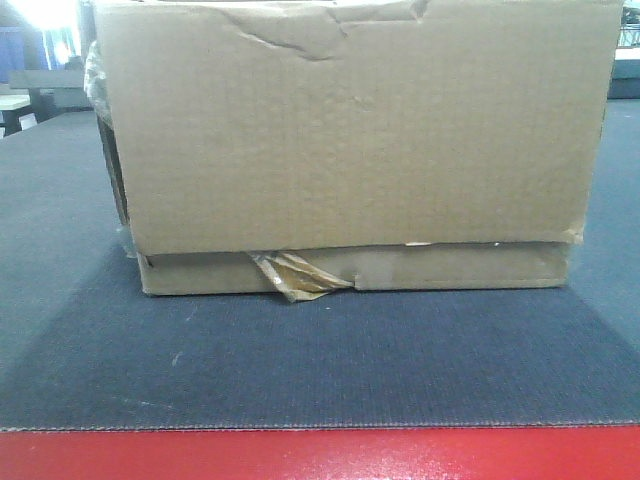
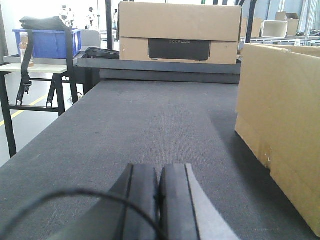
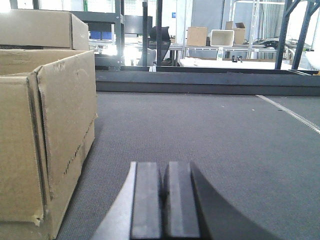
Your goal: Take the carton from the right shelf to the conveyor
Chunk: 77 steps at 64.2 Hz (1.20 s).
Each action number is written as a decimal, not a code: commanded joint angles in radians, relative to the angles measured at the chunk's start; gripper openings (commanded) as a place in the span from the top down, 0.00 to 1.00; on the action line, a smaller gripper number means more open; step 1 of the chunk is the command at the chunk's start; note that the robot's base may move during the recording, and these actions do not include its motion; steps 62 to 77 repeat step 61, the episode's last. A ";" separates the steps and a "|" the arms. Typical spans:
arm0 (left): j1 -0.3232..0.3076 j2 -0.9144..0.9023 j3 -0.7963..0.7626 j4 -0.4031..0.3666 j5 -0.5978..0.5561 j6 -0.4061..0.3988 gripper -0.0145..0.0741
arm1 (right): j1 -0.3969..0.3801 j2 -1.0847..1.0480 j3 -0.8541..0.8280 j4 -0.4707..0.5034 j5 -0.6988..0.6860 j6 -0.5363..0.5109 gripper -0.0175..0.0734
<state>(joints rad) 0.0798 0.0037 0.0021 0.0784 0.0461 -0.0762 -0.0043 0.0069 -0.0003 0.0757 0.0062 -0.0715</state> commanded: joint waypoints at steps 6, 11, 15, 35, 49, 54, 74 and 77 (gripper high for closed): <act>0.003 -0.004 -0.002 -0.006 -0.018 0.004 0.84 | -0.003 -0.007 0.000 0.004 -0.014 -0.009 0.88; 0.003 -0.004 -0.002 -0.006 -0.018 0.004 0.84 | -0.003 -0.007 0.000 0.004 -0.014 -0.009 0.88; 0.003 -0.004 -0.002 -0.006 -0.018 0.004 0.84 | -0.003 -0.007 0.000 0.004 -0.014 -0.009 0.88; 0.003 -0.004 -0.002 -0.006 -0.018 0.004 0.84 | -0.003 -0.007 0.000 0.004 -0.014 -0.009 0.88; 0.003 -0.004 -0.002 -0.006 -0.018 0.004 0.84 | -0.003 -0.007 0.000 0.004 -0.014 -0.009 0.88; 0.003 -0.004 -0.002 -0.006 -0.018 0.004 0.84 | -0.003 -0.007 0.000 0.004 -0.014 -0.009 0.88; 0.003 -0.004 -0.002 -0.006 -0.018 0.004 0.84 | -0.003 -0.007 0.000 0.004 -0.014 -0.009 0.88; 0.003 -0.004 -0.002 -0.006 -0.018 0.004 0.84 | -0.003 -0.007 0.000 0.004 -0.014 -0.009 0.88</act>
